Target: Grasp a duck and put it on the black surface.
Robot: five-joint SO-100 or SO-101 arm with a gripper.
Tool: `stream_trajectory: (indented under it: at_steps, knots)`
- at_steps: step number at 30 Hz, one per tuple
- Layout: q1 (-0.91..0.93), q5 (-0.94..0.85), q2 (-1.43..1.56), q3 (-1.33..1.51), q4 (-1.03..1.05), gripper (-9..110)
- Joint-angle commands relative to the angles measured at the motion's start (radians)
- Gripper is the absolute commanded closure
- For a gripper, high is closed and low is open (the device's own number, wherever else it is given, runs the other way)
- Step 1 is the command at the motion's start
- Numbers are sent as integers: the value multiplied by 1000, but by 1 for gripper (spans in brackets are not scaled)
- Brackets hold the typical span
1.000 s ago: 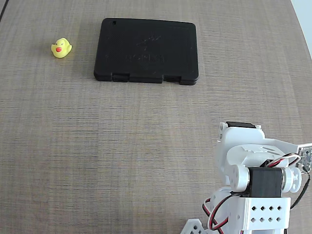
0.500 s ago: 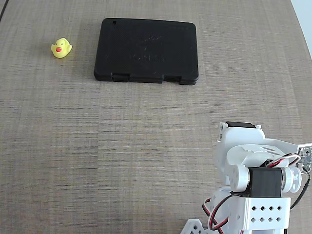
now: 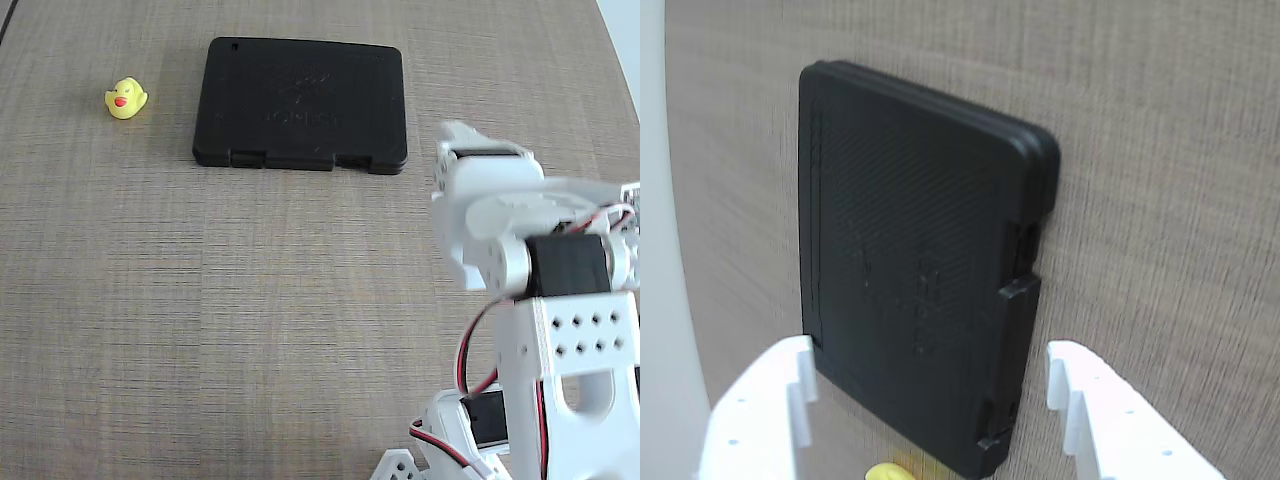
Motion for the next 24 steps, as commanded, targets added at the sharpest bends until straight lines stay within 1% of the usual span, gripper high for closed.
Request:
stream_trajectory:
  at_steps: [1,4,13,18,24]
  knots:
    - [-80,6,-442,-291,-17,72]
    - [-169,8,-657,-495,-8,68]
    - [-402,9,-1203,-1054,-5,68]
    - [-503,9,-1404,-1302,-3,68]
    - [-588,11,-1554,-1497,-3,68]
